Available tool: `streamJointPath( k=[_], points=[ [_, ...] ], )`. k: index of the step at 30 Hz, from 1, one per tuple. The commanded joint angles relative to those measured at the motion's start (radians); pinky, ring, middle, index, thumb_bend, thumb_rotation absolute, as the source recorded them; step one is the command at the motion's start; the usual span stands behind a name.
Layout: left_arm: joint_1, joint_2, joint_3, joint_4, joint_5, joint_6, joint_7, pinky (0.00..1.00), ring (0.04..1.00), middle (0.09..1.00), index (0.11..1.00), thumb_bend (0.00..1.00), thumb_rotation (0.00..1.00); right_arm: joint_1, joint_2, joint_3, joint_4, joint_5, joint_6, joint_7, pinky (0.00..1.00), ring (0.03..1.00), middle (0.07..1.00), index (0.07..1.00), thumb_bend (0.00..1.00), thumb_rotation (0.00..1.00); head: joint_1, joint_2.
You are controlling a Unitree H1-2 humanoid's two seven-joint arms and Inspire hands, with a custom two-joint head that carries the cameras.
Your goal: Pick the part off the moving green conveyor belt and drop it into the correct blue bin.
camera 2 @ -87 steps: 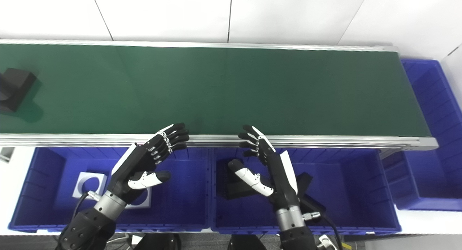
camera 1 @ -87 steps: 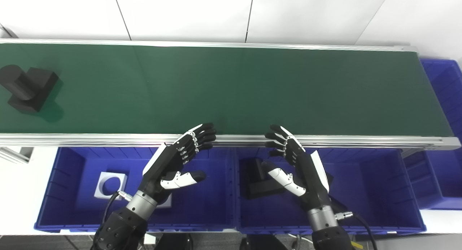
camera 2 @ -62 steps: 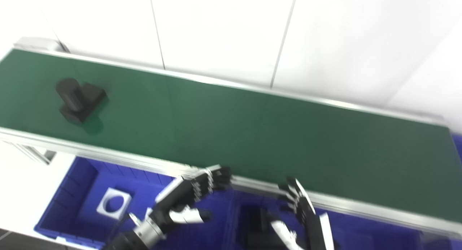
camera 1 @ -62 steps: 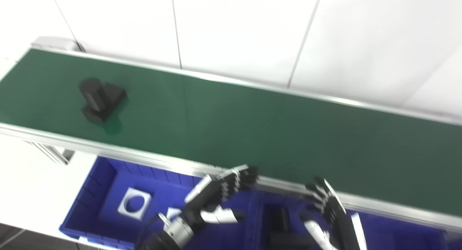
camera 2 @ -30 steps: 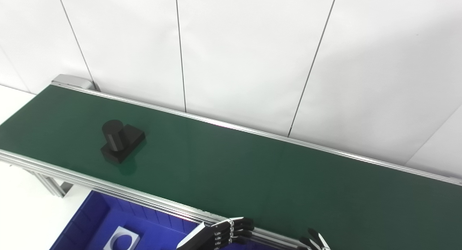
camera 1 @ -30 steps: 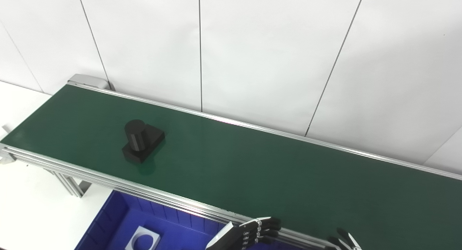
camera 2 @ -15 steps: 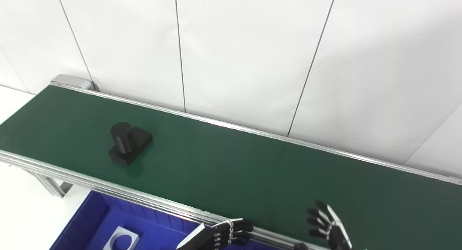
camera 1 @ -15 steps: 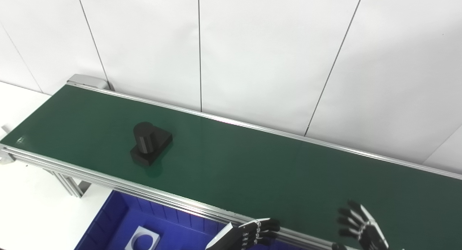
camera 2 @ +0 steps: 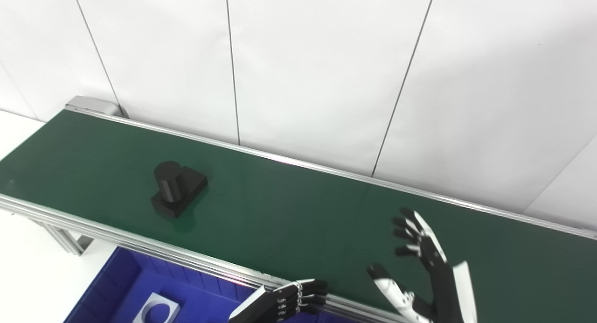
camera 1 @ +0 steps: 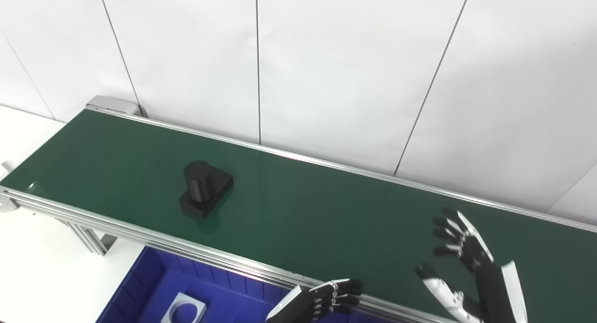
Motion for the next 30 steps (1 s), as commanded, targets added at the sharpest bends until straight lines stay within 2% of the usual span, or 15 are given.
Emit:
streamJointPath(
  k=[1,5,8,15,17,22,23,26,30],
  points=[
    [-0.020,-0.007,0.002,-0.011,-0.014,-0.037,-0.005,0.80,0.840,0.868,0.860,0.97,0.44,-0.043,0.007,0.008,0.000,-0.004,0.012,0.008,0.58,0.742,0.809,0.875,0.56,0.49,-0.007,0.000],
    [-0.020,-0.006,0.002,-0.015,-0.009,-0.033,-0.002,0.80,0.840,0.866,0.860,0.97,0.44,-0.097,0.005,0.024,0.032,-0.013,0.031,0.022,0.59,0.747,0.814,0.869,0.56,0.37,-0.011,0.000],
    [-0.021,-0.004,0.001,-0.016,-0.002,-0.036,0.000,0.80,0.836,0.861,0.862,0.97,0.45,-0.128,0.003,0.036,0.042,-0.016,0.056,0.043,0.64,0.776,0.831,0.879,0.56,0.31,-0.012,-0.001],
    [-0.024,-0.001,0.001,-0.015,-0.005,-0.039,-0.004,0.79,0.832,0.859,0.861,0.98,0.45,-0.195,-0.006,0.074,0.070,-0.083,0.078,0.069,0.63,0.768,0.827,0.873,0.57,0.29,-0.017,0.002],
    [-0.024,-0.001,0.000,-0.015,-0.008,-0.040,-0.006,0.79,0.832,0.858,0.860,0.98,0.45,-0.217,-0.005,0.084,0.087,-0.090,0.091,0.085,0.64,0.778,0.833,0.881,0.58,0.32,-0.018,0.003],
    [-0.023,0.003,0.000,-0.019,-0.011,-0.035,-0.010,0.79,0.833,0.855,0.858,0.97,0.45,-0.272,0.005,0.101,0.160,-0.092,0.083,0.088,0.70,0.806,0.836,0.890,0.61,0.33,-0.021,0.007],
    [-0.023,0.004,0.000,-0.021,-0.013,-0.033,-0.011,0.80,0.835,0.854,0.857,0.97,0.44,-0.281,0.008,0.104,0.173,-0.093,0.081,0.088,0.70,0.805,0.833,0.888,0.62,0.29,-0.021,0.007],
    [-0.026,0.006,0.001,-0.013,-0.018,-0.040,-0.016,0.80,0.836,0.853,0.857,0.97,0.44,-0.313,0.015,0.117,0.214,-0.109,0.089,0.088,0.68,0.792,0.834,0.890,0.62,0.31,-0.028,0.007],
    [-0.026,0.008,0.002,-0.016,-0.016,-0.035,-0.016,0.81,0.841,0.853,0.854,0.96,0.43,-0.355,0.025,0.122,0.302,-0.117,0.057,0.066,0.66,0.794,0.835,0.885,0.64,0.33,-0.030,0.009]
  ],
)
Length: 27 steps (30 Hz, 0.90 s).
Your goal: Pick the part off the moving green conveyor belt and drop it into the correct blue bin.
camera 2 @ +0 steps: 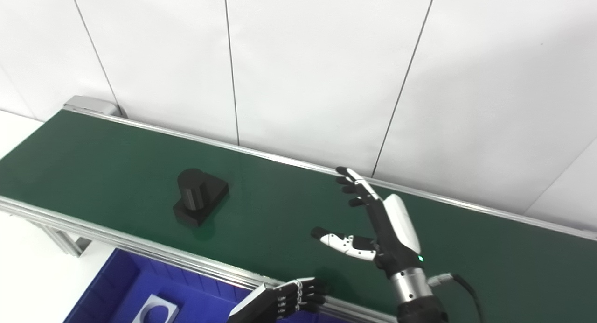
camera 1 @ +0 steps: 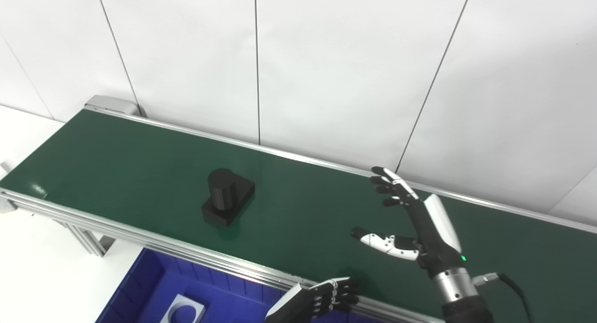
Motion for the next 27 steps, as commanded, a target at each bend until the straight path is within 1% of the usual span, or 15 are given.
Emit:
streamJointPath(
  k=[1,6,11,16,22,27],
  points=[
    [-0.015,0.000,0.002,-0.018,-0.017,-0.032,-0.009,0.81,0.841,0.853,0.855,0.97,0.43,-0.052,0.012,0.000,0.018,0.002,-0.027,-0.028,0.67,0.802,0.839,0.886,0.64,0.34,0.001,0.001],
    [-0.016,0.004,0.004,-0.020,-0.020,-0.031,-0.013,0.80,0.840,0.852,0.856,0.97,0.44,-0.083,0.016,0.007,0.095,0.004,-0.052,-0.052,0.71,0.819,0.844,0.888,0.65,0.36,-0.001,0.002],
    [-0.015,0.008,0.006,-0.021,-0.024,-0.035,-0.020,0.80,0.842,0.852,0.856,0.97,0.44,-0.096,0.021,0.017,0.134,-0.003,-0.040,-0.058,0.73,0.833,0.847,0.890,0.66,0.37,-0.011,0.003],
    [-0.011,0.012,0.007,-0.029,-0.025,-0.029,-0.025,0.81,0.843,0.850,0.857,0.97,0.44,-0.098,0.019,0.029,0.163,-0.014,-0.044,-0.071,0.71,0.821,0.842,0.884,0.66,0.38,-0.015,0.006],
    [-0.007,0.014,0.007,-0.036,-0.029,-0.025,-0.029,0.81,0.845,0.850,0.859,0.98,0.44,-0.103,0.017,0.040,0.179,-0.026,-0.030,-0.076,0.68,0.804,0.841,0.885,0.65,0.42,-0.014,0.011],
    [-0.010,0.015,0.006,-0.030,-0.034,-0.029,-0.033,0.81,0.846,0.851,0.859,0.97,0.44,-0.120,0.020,0.050,0.214,-0.019,-0.053,-0.080,0.69,0.802,0.841,0.890,0.66,0.43,-0.014,0.013]
  ],
)
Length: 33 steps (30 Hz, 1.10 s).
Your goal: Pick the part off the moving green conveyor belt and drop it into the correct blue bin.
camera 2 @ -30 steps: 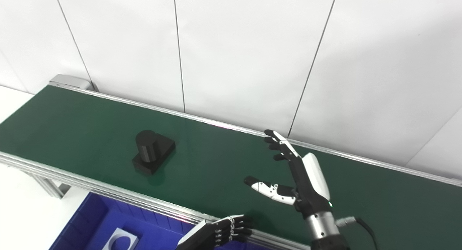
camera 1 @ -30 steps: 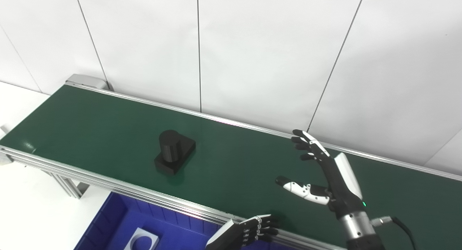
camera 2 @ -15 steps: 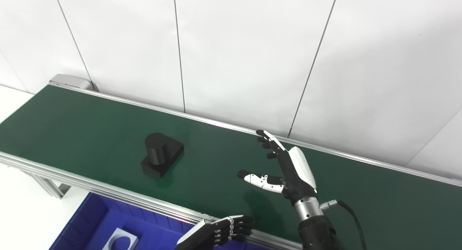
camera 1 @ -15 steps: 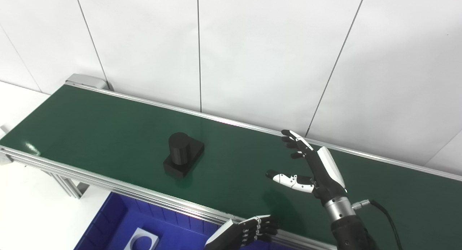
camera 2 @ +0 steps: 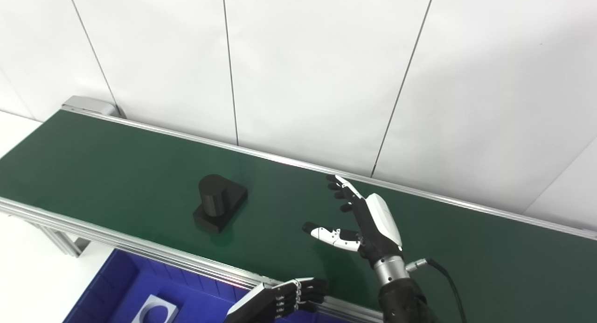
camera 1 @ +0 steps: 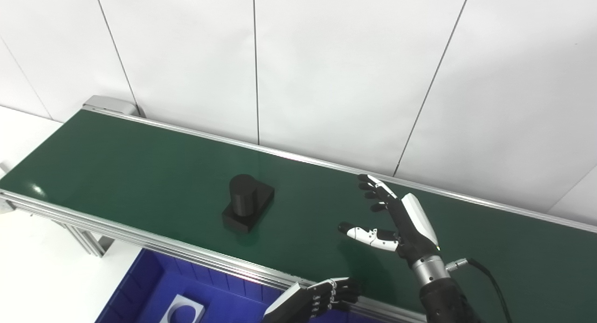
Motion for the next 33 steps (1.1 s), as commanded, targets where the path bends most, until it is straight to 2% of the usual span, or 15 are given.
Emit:
streamJointPath(
  k=[1,5,10,13,17,23,33],
  points=[
    [-0.010,0.001,0.002,-0.022,-0.013,-0.030,-0.007,0.81,0.846,0.850,0.859,0.97,0.44,-0.051,0.010,0.006,-0.003,0.007,-0.058,-0.020,0.69,0.801,0.840,0.889,0.66,0.43,0.001,0.002],
    [-0.010,0.002,0.000,-0.024,-0.009,-0.030,-0.005,0.81,0.844,0.853,0.863,0.97,0.44,-0.067,0.014,0.020,0.026,-0.006,-0.056,-0.031,0.71,0.809,0.837,0.889,0.67,0.46,0.000,0.003],
    [-0.008,0.001,-0.001,-0.029,-0.010,-0.025,-0.006,0.81,0.849,0.856,0.864,0.96,0.44,-0.079,0.024,0.033,0.051,-0.012,-0.043,-0.033,0.74,0.826,0.842,0.892,0.67,0.43,0.000,0.004],
    [-0.007,0.000,-0.002,-0.029,-0.012,-0.026,-0.005,0.82,0.850,0.858,0.864,0.96,0.44,-0.085,0.025,0.045,0.064,-0.025,-0.045,-0.036,0.74,0.832,0.848,0.896,0.68,0.47,0.000,0.005],
    [-0.008,-0.001,-0.003,-0.028,-0.008,-0.028,-0.004,0.81,0.848,0.857,0.864,0.96,0.44,-0.092,0.031,0.055,0.076,-0.026,-0.051,-0.038,0.75,0.827,0.843,0.896,0.67,0.46,0.001,0.006],
    [-0.011,-0.004,-0.004,-0.024,-0.009,-0.028,-0.004,0.82,0.851,0.858,0.862,0.96,0.44,-0.105,0.039,0.072,0.082,-0.030,-0.044,-0.026,0.75,0.839,0.852,0.904,0.68,0.51,0.002,0.006],
    [-0.012,-0.011,-0.007,-0.018,-0.008,-0.026,-0.003,0.83,0.860,0.868,0.864,0.96,0.43,-0.128,0.046,0.086,0.095,-0.033,-0.042,-0.022,0.75,0.844,0.861,0.911,0.67,0.50,0.006,0.006]
  ],
)
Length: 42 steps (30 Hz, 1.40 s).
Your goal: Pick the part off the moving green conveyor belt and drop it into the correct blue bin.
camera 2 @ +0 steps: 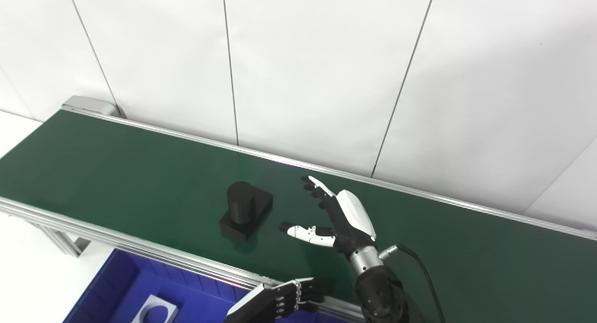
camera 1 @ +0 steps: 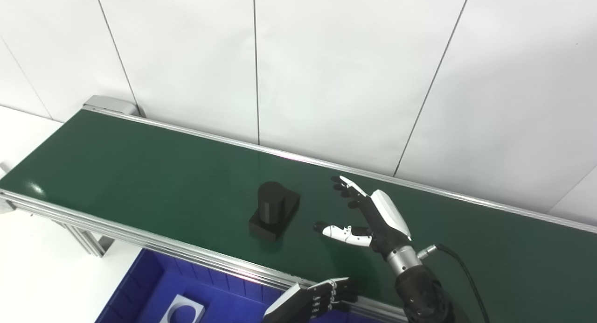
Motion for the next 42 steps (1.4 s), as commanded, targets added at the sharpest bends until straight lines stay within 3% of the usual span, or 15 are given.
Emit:
streamJointPath(
  k=[1,26,42],
  points=[
    [-0.013,-0.012,-0.003,-0.017,-0.008,-0.028,-0.002,0.83,0.859,0.867,0.864,0.96,0.43,-0.046,0.013,-0.001,-0.027,0.007,-0.039,-0.012,0.76,0.848,0.863,0.912,0.67,0.50,0.002,0.000],
    [-0.002,-0.032,-0.018,-0.029,0.011,-0.024,0.010,0.81,0.855,0.870,0.863,0.98,0.45,-0.104,0.034,0.046,0.073,-0.021,-0.037,-0.013,0.78,0.854,0.867,0.905,0.69,0.51,0.023,0.017],
    [0.012,-0.032,-0.022,-0.057,0.001,-0.012,0.009,0.82,0.854,0.867,0.856,0.98,0.44,-0.090,0.032,0.069,0.133,-0.036,-0.028,-0.018,0.81,0.874,0.896,0.914,0.71,0.50,0.025,0.036]
  ],
)
